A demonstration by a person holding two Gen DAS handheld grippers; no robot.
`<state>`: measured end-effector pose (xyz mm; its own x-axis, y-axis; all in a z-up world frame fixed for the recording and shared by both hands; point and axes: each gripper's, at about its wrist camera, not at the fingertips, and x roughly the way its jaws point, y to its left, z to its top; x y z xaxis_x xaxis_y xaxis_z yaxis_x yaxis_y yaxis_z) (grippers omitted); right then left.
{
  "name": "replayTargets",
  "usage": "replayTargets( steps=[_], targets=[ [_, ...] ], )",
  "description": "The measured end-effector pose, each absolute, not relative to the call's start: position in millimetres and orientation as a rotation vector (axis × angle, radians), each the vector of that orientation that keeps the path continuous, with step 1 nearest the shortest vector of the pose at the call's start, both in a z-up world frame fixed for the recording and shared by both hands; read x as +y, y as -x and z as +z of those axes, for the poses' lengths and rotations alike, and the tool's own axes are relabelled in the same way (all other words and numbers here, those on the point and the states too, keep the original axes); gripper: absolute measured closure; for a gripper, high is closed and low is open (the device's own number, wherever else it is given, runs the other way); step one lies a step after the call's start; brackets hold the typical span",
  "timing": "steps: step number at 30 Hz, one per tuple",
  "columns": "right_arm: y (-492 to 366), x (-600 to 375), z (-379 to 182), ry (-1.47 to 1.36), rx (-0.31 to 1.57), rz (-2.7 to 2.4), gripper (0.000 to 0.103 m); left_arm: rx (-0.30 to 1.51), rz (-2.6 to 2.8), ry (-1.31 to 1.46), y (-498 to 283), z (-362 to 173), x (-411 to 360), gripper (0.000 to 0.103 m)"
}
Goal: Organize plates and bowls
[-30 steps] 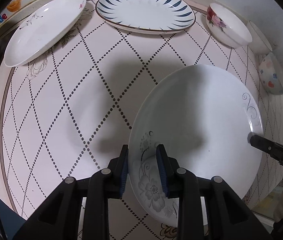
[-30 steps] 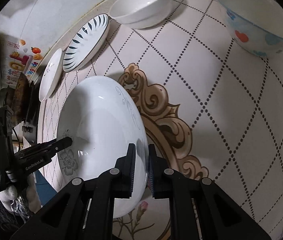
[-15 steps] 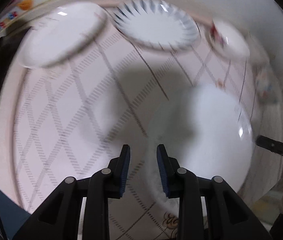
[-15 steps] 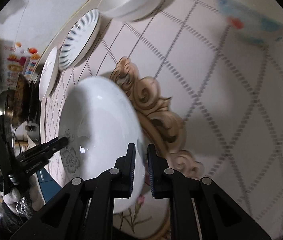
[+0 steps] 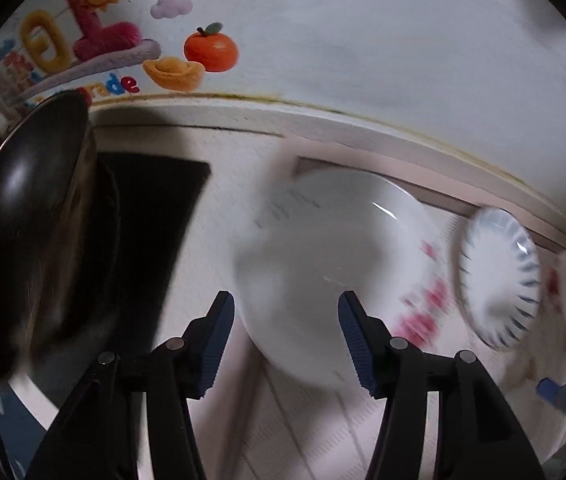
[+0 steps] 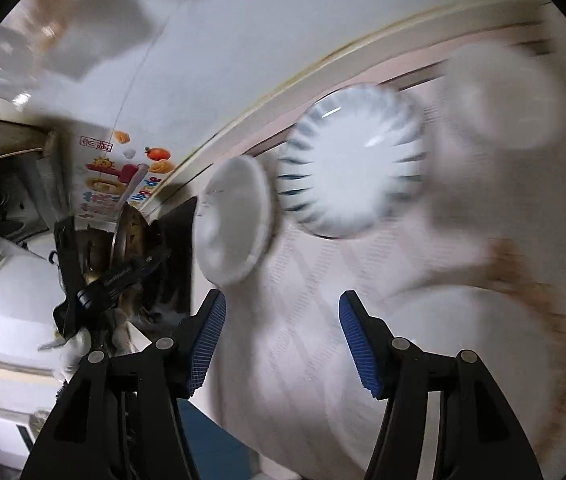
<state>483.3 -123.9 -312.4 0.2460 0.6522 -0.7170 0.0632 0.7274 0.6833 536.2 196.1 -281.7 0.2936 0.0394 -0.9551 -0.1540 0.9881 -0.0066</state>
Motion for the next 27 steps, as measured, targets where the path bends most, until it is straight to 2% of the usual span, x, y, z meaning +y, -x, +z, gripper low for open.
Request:
replayTargets(
  steps=[5,13,16,17,18,20,23,27],
  targets=[
    [-527.3,-44.9,-354.6,-0.687,1.328,0.391,0.041,1.339,0.094,0.055,-580.5,-314.2,220.1,0.051],
    [-568.2,-6.1,-407.5,-0.713,1.37,0.3,0.043,1.434,0.024,0.002,-615.9,-360.3,222.2,0.051],
    [-578.0,5.1,-417.8,-0.702,1.377,0.292,0.059,1.448,0.0,-0.005,-620.6,-371.1,221.5,0.053],
    [-579.7,2.1,-420.0,-0.701,1.379,0.297,0.066,1.44,-0.002,-0.012,-621.4,-372.8,221.3,0.064],
    [-582.5,6.2,-422.1,-0.696,1.381,0.298,0.071,1.436,-0.009,-0.019,-622.5,-374.4,219.3,0.07],
    [-587.0,11.1,-424.3,-0.681,1.379,0.295,0.078,1.429,-0.012,-0.042,-621.5,-375.9,217.1,0.075],
    [-594.5,20.3,-426.9,-0.619,1.369,0.27,0.085,1.399,-0.012,-0.058,-616.6,-373.7,217.1,0.081],
    [-597.4,25.9,-428.0,-0.581,1.36,0.272,0.088,1.364,-0.009,-0.056,-605.5,-361.7,218.4,0.084]
  ],
)
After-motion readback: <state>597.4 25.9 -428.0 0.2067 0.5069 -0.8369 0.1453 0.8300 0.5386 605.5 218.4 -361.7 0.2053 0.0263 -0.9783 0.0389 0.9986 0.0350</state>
